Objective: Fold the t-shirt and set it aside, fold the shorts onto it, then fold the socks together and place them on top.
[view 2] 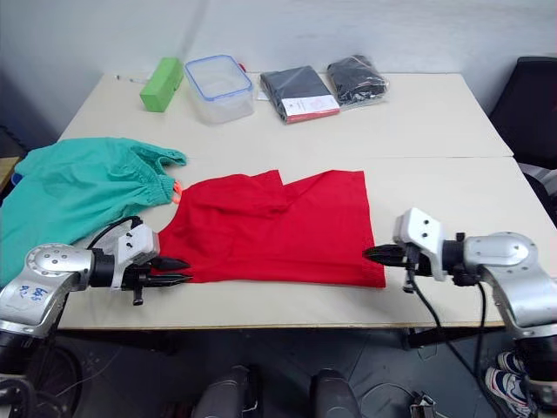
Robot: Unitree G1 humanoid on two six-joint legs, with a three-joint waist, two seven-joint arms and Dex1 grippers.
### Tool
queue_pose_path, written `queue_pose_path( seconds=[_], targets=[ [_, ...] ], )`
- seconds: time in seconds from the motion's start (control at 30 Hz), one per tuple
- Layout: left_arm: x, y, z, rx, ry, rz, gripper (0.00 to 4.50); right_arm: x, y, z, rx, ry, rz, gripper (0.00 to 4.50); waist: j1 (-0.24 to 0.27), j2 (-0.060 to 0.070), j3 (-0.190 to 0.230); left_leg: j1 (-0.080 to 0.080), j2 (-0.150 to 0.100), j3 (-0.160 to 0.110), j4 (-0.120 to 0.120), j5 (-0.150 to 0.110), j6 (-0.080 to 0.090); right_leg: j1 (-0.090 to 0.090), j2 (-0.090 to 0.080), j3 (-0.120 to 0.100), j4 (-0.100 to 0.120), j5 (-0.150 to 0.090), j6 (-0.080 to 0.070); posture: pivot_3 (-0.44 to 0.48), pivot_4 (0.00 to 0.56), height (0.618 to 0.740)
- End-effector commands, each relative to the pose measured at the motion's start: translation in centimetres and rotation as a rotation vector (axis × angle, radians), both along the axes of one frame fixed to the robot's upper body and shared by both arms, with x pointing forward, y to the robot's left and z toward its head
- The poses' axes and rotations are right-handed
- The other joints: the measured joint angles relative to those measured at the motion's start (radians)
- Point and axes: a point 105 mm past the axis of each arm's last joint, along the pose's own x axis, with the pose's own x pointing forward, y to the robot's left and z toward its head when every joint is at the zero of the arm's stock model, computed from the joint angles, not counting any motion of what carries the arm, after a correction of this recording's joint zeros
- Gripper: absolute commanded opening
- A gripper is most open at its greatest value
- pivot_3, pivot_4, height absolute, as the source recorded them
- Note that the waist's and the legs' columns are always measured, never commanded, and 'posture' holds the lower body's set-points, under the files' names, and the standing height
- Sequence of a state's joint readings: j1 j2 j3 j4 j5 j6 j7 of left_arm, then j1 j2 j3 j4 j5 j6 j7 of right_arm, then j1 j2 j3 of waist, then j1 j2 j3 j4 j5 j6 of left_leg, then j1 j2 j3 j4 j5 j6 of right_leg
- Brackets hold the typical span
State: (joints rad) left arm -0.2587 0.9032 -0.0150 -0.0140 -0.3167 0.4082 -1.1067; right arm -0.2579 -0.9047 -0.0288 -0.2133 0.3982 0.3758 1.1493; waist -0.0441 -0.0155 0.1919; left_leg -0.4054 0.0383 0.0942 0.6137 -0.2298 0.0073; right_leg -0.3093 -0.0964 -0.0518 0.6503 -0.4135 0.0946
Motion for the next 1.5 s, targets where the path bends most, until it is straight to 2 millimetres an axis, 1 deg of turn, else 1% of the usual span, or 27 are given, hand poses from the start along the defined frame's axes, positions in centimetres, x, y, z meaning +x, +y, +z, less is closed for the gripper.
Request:
queue_pose_path(
  seconds=[0.03,0.07,0.1,0.17,0.23,0.27,0.37,0.5,0.57,0.63,0.67,0.73,0.77,0.83,0.93,1.03,1.13,1.23,1.3,1.43,1.5],
  targets=[
    [0.6,-0.9,1.6,-0.031,-0.042,-0.004,1.32,-1.4,3.5,-0.8,0.027,0.02,0.068,0.0,0.008,-0.001,0.001,0.0,0.0,0.0,0.0,0.0,0.0,0.0,0.0,0.0,0.0,0.0,0.0,0.0,0.15,0.74],
    [0.8,-0.9,1.4,-0.022,-0.043,0.0,1.32,-1.6,3.9,-1.3,0.019,0.024,0.072,0.0,0.013,-0.001,0.001,-0.001,0.0,0.0,0.0,0.0,0.0,0.0,0.0,0.0,-0.001,0.0,0.0,0.0,0.15,0.74],
    [1.1,-0.7,1.0,0.004,-0.045,0.01,1.32,-1.3,3.9,-2.0,-0.001,0.027,0.043,0.0,0.017,-0.001,0.001,-0.001,0.0,0.0,0.0,0.0,0.0,0.0,0.0,0.0,-0.002,0.0,0.0,0.0,0.15,0.74],
    [1.5,-0.3,0.1,0.048,-0.037,0.028,1.32,-0.5,3.3,-3.7,-0.058,0.034,-0.029,0.0,0.019,-0.001,0.001,-0.002,-0.001,0.0,0.0,0.0,-0.001,0.0,0.0,0.0,-0.004,0.0,0.0,0.0,0.15,0.74],
    [1.5,0.0,-0.3,0.068,-0.032,0.03,1.32,-0.1,2.9,-4.7,-0.097,0.037,-0.063,0.0,0.018,-0.001,0.001,-0.002,-0.003,0.002,0.0,0.001,-0.001,0.0,-0.002,0.0,-0.004,0.0,0.0,0.0,0.15,0.74],
    [1.5,0.3,-0.6,0.078,-0.027,0.034,1.32,0.0,2.5,-5.1,-0.121,0.041,-0.076,0.0,0.018,-0.002,0.001,-0.002,-0.003,0.002,0.0,0.001,-0.001,0.0,-0.002,0.001,-0.005,0.0,0.0,0.0,0.15,0.74],
    [1.4,1.8,-1.4,0.108,-0.008,0.068,1.32,-0.4,0.4,-6.5,-0.198,0.065,-0.1,0.0,0.018,-0.001,0.001,-0.001,-0.003,0.002,0.0,0.001,-0.001,0.0,-0.002,0.001,-0.005,0.0,0.0,0.0,0.15,0.74],
    [1.2,3.7,-2.1,0.145,-0.001,0.115,1.32,-1.0,-1.7,-6.5,-0.226,0.08,-0.122,0.0,0.017,-0.003,0.0,0.0,-0.002,0.002,0.0,0.0,0.0,0.002,-0.002,0.0,-0.005,0.0,0.0,0.0,0.15,0.74],
    [1.1,4.1,-2.0,0.137,-0.002,0.127,1.32,-1.1,-2.2,-6.2,-0.227,0.075,-0.13,0.0,0.016,-0.003,-0.001,0.001,-0.002,0.002,0.0,0.0,0.001,0.003,-0.002,0.0,-0.005,0.0,0.0,0.0,0.15,0.74],
    [1.1,4.1,-1.3,0.099,-0.01,0.133,1.32,-1.0,-2.4,-5.2,-0.18,0.069,-0.132,0.0,0.014,-0.003,-0.001,0.001,-0.001,0.002,0.0,-0.001,0.002,0.003,-0.002,0.0,-0.005,0.0,0.0,0.0,0.15,0.74],
    [1.0,3.7,-0.7,0.061,-0.015,0.125,1.32,-1.0,-2.4,-4.7,-0.162,0.063,-0.128,0.0,0.014,-0.003,-0.001,0.001,-0.001,0.002,0.0,-0.001,0.002,0.003,-0.001,0.0,-0.005,0.0,0.0,0.0,0.15,0.74],
    [0.5,3.0,0.7,-0.022,-0.006,0.098,0.97,-1.0,-2.1,-3.9,-0.143,0.048,-0.108,0.0,0.012,-0.003,-0.001,0.001,-0.001,0.002,0.0,-0.001,0.002,0.002,-0.001,0.001,-0.005,0.0,0.0,0.0,0.15,0.74],
    [0.2,2.6,1.4,-0.049,-0.006,0.079,0.74,-1.0,-1.9,-3.4,-0.134,0.042,-0.097,0.0,0.012,-0.003,-0.001,0.0,-0.001,0.002,0.0,-0.001,0.002,0.001,-0.001,0.001,-0.005,0.0,0.0,0.0,0.15,0.74],
    [-0.1,2.4,2.3,-0.062,-0.013,0.061,0.11,-0.9,-1.6,-2.8,-0.119,0.035,-0.088,0.0,0.014,-0.003,0.0,0.0,-0.001,0.002,0.0,-0.001,0.002,0.001,-0.001,0.0,-0.005,0.0,0.0,0.0,0.15,0.74],
    [-0.2,1.9,3.1,-0.069,-0.023,0.034,0.05,-0.7,-0.6,-1.8,-0.089,0.008,-0.068,0.0,0.015,-0.003,0.0,-0.001,-0.001,0.002,0.0,-0.001,0.002,0.0,-0.001,0.0,-0.005,0.0,0.0,0.0,0.15,0.74],
    [0.0,0.8,3.6,-0.08,-0.035,-0.003,0.05,-0.5,1.4,-0.9,-0.021,0.004,-0.04,0.0,0.016,-0.003,0.0,-0.001,-0.001,0.002,0.0,-0.001,0.002,0.0,-0.001,0.0,-0.006,0.0,0.0,0.0,0.15,0.74],
    [0.5,-0.5,3.2,-0.076,-0.038,-0.028,0.05,-0.5,3.2,-1.5,-0.01,0.012,-0.008,0.0,0.017,-0.003,0.0,-0.001,-0.001,0.002,0.0,-0.001,0.002,0.0,-0.001,0.0,-0.006,0.0,0.0,0.0,0.15,0.74],
    [0.6,-1.0,2.1,-0.041,-0.027,-0.053,0.05,-0.4,4.1,-3.3,-0.042,0.031,-0.006,0.0,0.017,-0.003,0.0,-0.001,-0.001,0.002,0.0,0.0,0.0,0.0,-0.001,0.0,-0.006,0.0,0.0,0.0,0.15,0.74],
    [0.6,-0.8,1.8,-0.015,-0.027,-0.058,0.05,-0.4,4.2,-3.9,-0.07,0.034,-0.005,0.0,0.017,-0.004,0.001,-0.002,-0.002,0.002,0.0,0.0,-0.001,0.0,-0.001,0.0,-0.006,0.0,0.0,0.0,0.15,0.74],
    [0.9,0.3,1.8,0.005,-0.021,-0.014,0.05,-0.5,4.2,-4.4,-0.075,0.043,-0.008,0.0,0.015,-0.004,0.001,-0.004,-0.001,0.003,0.0,0.0,-0.002,-0.004,-0.001,0.001,-0.005,0.0,0.0,0.0,0.15,0.74],
    [1.0,1.0,1.5,0.018,-0.016,0.017,0.05,-0.5,4.1,-5.1,-0.09,0.055,-0.02,0.0,0.015,-0.004,0.001,-0.004,-0.001,0.003,0.0,0.0,-0.002,-0.004,-0.001,0.001,-0.004,0.0,0.0,0.0,0.15,0.74]
  ],
)
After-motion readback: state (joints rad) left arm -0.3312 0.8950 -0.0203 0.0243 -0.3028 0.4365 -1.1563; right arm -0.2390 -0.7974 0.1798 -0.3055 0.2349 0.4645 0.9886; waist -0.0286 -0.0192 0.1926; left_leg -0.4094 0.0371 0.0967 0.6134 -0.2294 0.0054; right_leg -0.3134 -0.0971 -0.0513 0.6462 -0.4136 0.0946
